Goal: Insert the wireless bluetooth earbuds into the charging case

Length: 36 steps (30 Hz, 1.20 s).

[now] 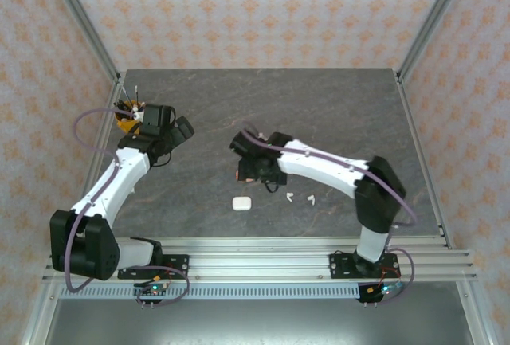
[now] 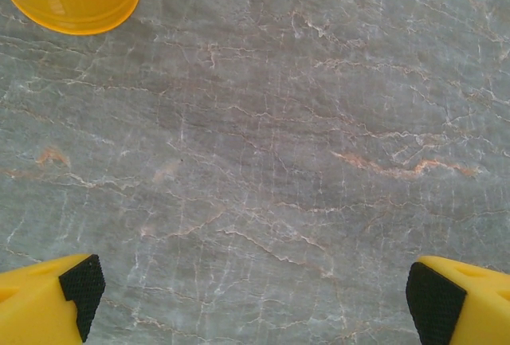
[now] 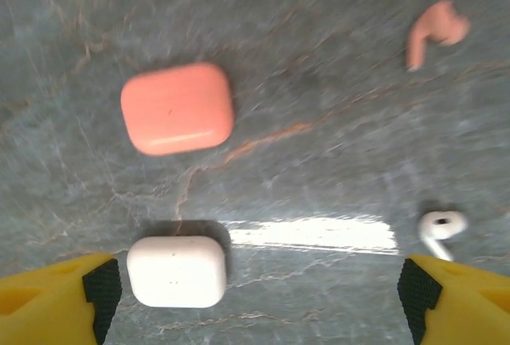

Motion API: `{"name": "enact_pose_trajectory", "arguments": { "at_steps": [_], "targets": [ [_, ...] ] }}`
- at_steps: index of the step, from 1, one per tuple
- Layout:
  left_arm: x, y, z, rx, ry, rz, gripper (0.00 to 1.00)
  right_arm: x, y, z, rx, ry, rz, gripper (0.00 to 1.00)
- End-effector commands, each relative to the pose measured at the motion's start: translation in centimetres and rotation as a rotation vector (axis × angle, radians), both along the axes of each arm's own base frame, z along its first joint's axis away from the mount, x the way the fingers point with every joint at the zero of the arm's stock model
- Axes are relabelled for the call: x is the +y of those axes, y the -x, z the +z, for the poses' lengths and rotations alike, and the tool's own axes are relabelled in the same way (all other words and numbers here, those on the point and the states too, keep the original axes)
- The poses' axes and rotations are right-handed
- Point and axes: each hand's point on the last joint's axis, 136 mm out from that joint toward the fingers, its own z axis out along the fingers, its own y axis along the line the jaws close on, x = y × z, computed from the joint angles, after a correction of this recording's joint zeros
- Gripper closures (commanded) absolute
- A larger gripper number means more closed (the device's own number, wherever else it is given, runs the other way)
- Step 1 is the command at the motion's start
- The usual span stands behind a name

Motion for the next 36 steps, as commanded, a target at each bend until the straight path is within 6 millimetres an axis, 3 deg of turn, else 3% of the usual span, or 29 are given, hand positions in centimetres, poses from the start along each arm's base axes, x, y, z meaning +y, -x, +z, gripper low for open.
{"name": "enact_pose_trajectory", "arguments": {
  "at_steps": [1, 5, 8, 26, 36],
  "targets": [
    [0.0, 0.4, 0.2, 0.056, 0.012, 0.026, 0.00, 0.8, 1.6, -0.7, 0.029, 0.085, -0.007, 0.08],
    [0.1, 0.1, 0.3, 0.071, -0.008, 0.016, 0.00, 3.3, 3.0, -1.8, 0.060, 0.099, 0.044, 0.07],
    [0.3, -0.1, 0.4, 0.070, -0.015, 0.016, 0.00, 3.8, 3.8, -2.8, 0.081, 0.109, 0.054, 0.07],
    [0.9, 0.0, -0.2, 0.080, -0.010, 0.022, 0.00, 5.0, 4.7, -7.4, 0.158, 0.098, 0.038, 0.08],
    [1.2, 0.4, -0.1, 0.080, -0.024, 0.013, 0.00, 5.0, 4.6, -8.8, 0.164, 0.116, 0.039, 0.12]
  ]
}}
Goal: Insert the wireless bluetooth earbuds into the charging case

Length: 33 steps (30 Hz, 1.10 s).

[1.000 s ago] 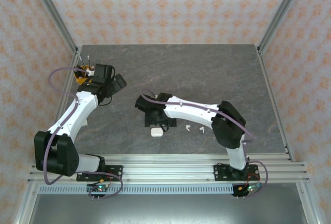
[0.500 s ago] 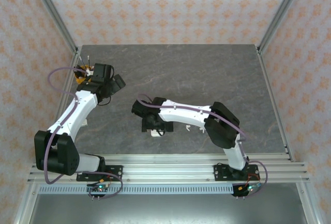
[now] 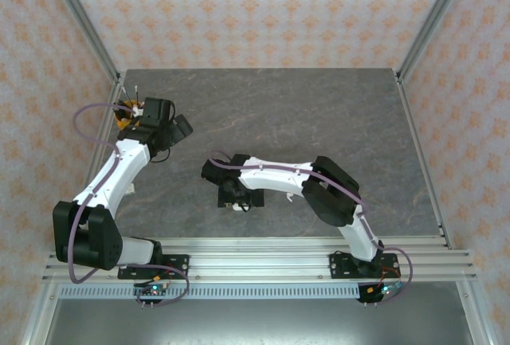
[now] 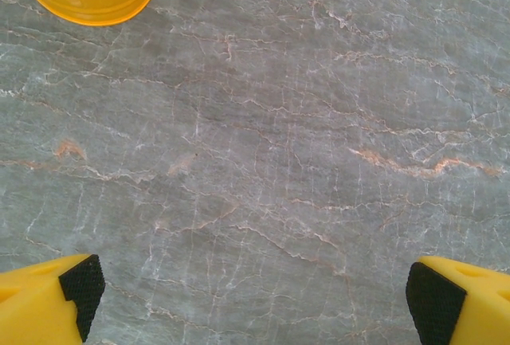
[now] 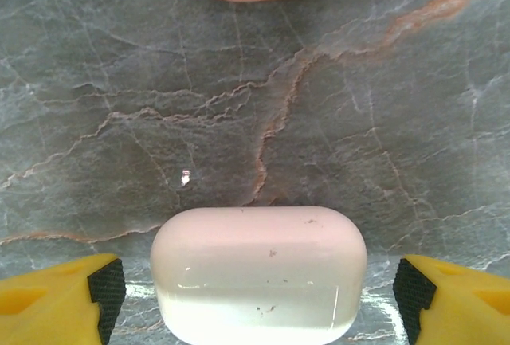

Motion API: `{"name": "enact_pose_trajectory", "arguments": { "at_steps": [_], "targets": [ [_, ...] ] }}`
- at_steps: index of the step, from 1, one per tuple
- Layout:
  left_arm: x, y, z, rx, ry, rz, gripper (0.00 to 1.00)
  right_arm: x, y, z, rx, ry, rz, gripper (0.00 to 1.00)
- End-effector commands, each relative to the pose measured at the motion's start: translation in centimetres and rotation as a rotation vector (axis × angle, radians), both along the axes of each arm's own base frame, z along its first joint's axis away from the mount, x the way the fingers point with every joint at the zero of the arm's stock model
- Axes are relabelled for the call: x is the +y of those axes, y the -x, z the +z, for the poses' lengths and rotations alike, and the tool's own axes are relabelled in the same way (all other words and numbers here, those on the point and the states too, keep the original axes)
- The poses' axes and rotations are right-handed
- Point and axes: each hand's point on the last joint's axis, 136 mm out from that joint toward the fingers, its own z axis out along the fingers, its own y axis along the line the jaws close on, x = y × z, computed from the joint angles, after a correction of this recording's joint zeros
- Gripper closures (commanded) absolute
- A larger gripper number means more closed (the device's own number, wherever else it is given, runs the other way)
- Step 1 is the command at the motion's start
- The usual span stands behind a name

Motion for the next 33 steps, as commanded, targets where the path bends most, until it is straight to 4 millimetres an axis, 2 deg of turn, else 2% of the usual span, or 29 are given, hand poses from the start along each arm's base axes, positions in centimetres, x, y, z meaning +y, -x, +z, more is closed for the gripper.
{"name": "enact_pose_trajectory", "arguments": {
  "at_steps": [1, 8, 17, 33],
  "targets": [
    [0.5, 0.5, 0.1, 0.016, -0.015, -0.001, 0.00, -0.6, 0.1, -1.1, 0.002, 0.034, -0.014, 0.13],
    [0.7, 0.6, 0.2, 0.010, -0.014, -0.001, 0.00, -0.8, 0.2, -1.2, 0.000, 0.036, -0.019, 0.18],
    [0.5, 0.6, 0.3, 0.004, -0.003, -0.007, 0.00, -1.5, -0.3, -1.3, -0.015, 0.035, -0.035, 0.41],
    [0.5, 1.4, 0.6, -0.005, 0.002, -0.006, 0.00, -3.3, -5.9, -0.7, -0.060, 0.046, -0.076, 0.43]
  ]
}}
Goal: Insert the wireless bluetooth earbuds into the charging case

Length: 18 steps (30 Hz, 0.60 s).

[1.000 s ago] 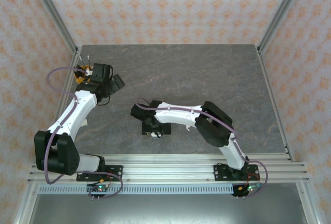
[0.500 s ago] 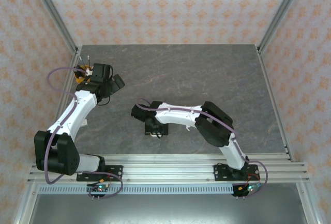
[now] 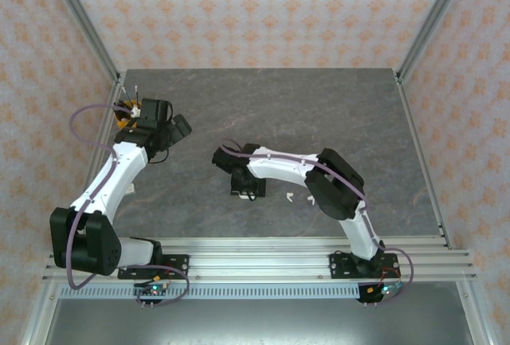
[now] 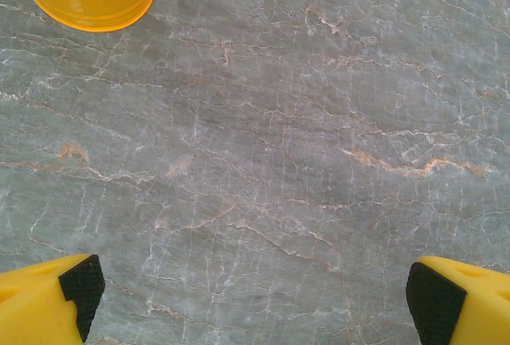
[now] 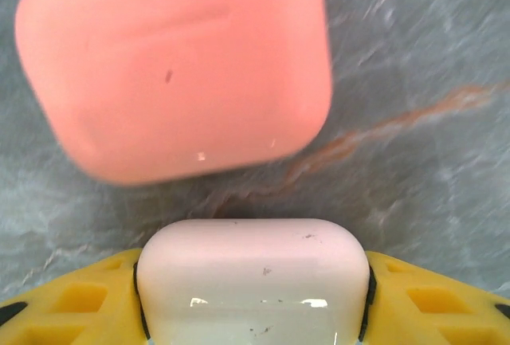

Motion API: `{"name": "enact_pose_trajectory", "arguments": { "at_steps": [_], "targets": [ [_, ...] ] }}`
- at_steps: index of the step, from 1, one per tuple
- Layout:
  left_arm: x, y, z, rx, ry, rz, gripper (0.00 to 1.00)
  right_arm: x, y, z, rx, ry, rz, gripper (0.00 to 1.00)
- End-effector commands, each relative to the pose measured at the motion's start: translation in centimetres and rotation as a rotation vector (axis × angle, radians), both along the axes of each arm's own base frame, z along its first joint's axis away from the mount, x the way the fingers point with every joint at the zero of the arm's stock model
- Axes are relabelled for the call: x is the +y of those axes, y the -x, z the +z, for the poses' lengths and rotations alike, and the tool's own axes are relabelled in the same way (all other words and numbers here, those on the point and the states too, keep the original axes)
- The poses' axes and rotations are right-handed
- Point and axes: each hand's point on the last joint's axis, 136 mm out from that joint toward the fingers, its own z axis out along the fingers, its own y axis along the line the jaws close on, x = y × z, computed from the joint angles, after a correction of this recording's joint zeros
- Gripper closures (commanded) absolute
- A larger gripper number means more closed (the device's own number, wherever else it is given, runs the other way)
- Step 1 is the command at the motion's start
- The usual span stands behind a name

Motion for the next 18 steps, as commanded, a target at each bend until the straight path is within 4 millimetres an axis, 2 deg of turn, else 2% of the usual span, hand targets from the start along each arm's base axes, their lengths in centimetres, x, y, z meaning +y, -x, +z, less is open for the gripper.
{"name": "enact_pose_trajectory", "arguments": {
  "at_steps": [1, 9, 18],
  "targets": [
    [0.4, 1.0, -0.2, 0.020, -0.006, -0.003, 0.00, -1.0, -2.0, -0.3, -0.040, 0.061, 0.008, 0.43],
    [0.0, 1.2, 0.1, 0.014, 0.017, -0.014, 0.00, -0.7, -4.0, 0.4, -0.070, 0.057, 0.021, 0.43],
    [-1.3, 2.1, 0.1, 0.008, 0.095, -0.038, 0.00, -1.1, -1.5, 1.9, -0.034, -0.001, 0.009, 0.45]
  ]
}}
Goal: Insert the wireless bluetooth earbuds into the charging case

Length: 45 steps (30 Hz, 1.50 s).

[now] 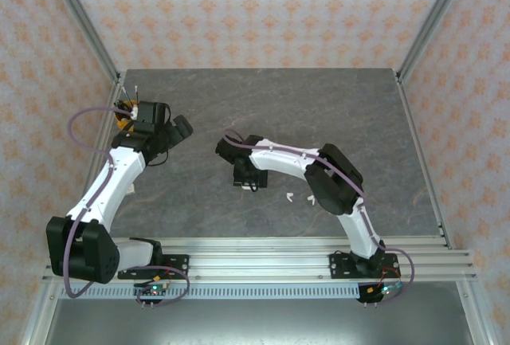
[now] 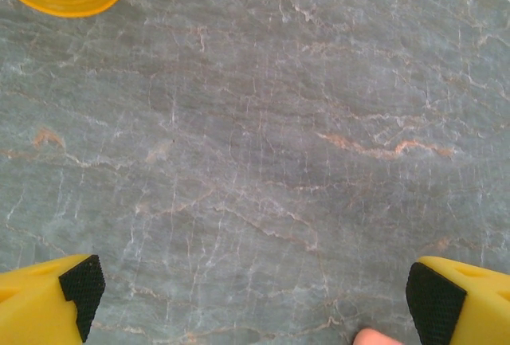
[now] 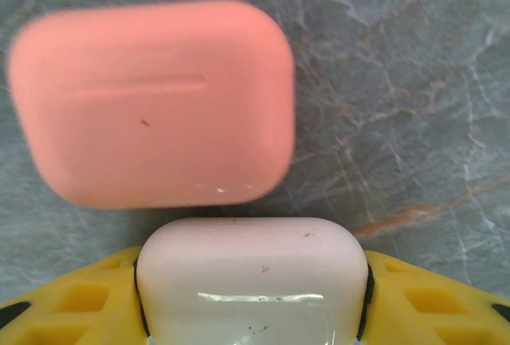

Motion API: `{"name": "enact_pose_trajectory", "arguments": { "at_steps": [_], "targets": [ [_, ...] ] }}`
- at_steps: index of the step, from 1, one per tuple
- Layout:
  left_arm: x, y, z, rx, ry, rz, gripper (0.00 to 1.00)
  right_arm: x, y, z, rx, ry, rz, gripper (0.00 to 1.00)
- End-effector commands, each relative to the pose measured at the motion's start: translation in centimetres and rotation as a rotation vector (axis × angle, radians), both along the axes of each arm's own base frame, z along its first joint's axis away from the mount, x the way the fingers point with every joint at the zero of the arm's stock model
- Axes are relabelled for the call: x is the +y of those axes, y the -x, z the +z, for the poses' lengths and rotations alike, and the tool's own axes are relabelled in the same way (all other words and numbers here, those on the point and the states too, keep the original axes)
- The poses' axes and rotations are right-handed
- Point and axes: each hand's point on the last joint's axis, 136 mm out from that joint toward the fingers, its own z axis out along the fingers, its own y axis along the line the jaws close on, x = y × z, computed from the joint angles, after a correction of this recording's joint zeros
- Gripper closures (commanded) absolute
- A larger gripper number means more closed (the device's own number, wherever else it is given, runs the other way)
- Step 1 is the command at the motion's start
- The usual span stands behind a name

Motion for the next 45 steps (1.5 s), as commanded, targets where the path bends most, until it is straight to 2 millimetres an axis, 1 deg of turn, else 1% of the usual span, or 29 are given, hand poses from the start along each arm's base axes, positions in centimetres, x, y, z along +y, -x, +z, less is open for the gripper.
{"name": "enact_pose_trajectory", "arguments": {
  "at_steps": [1, 3, 7, 13, 20, 22, 30, 36, 42, 45],
  "targets": [
    [-0.3, 1.4, -0.6, 0.032, 0.044, -0.003, 0.00, -0.4, 1.5, 1.8, -0.001, -0.010, 0.005, 0.44],
    [-0.6, 1.7, -0.8, 0.034, 0.059, -0.007, 0.00, -0.5, 2.3, 1.8, 0.005, 0.001, 0.012, 0.43],
    [-1.0, 2.4, -1.4, 0.044, 0.085, -0.010, 0.00, -0.7, 3.7, 1.0, 0.025, 0.022, 0.020, 0.42],
    [-1.6, 3.4, -2.6, 0.064, 0.128, -0.017, 0.00, -1.1, 4.9, -0.4, 0.050, 0.034, 0.015, 0.39],
    [-2.7, 4.4, -3.5, 0.088, 0.186, -0.038, 0.00, -1.1, 4.9, -0.6, 0.048, 0.040, 0.019, 0.27],
    [-3.1, 4.6, -3.6, 0.088, 0.212, -0.039, 0.00, -1.0, 4.7, -0.5, 0.044, 0.043, 0.021, 0.26],
    [-4.3, 5.4, -4.2, 0.078, 0.307, -0.034, 0.00, -1.0, 4.2, -0.8, 0.038, 0.054, 0.031, 0.26],
    [-4.9, 5.9, -3.8, 0.062, 0.337, -0.059, 0.00, -1.6, 3.7, -1.0, 0.027, 0.037, 0.030, 0.27],
    [-4.3, 6.5, -2.9, 0.054, 0.319, -0.029, 0.00, -1.7, 3.6, -1.1, 0.038, 0.031, 0.025, 0.29],
    [-3.5, 7.0, -2.8, 0.065, 0.295, 0.013, 0.00, -1.6, 3.7, -1.2, 0.047, 0.028, 0.018, 0.31]
  ]
}}
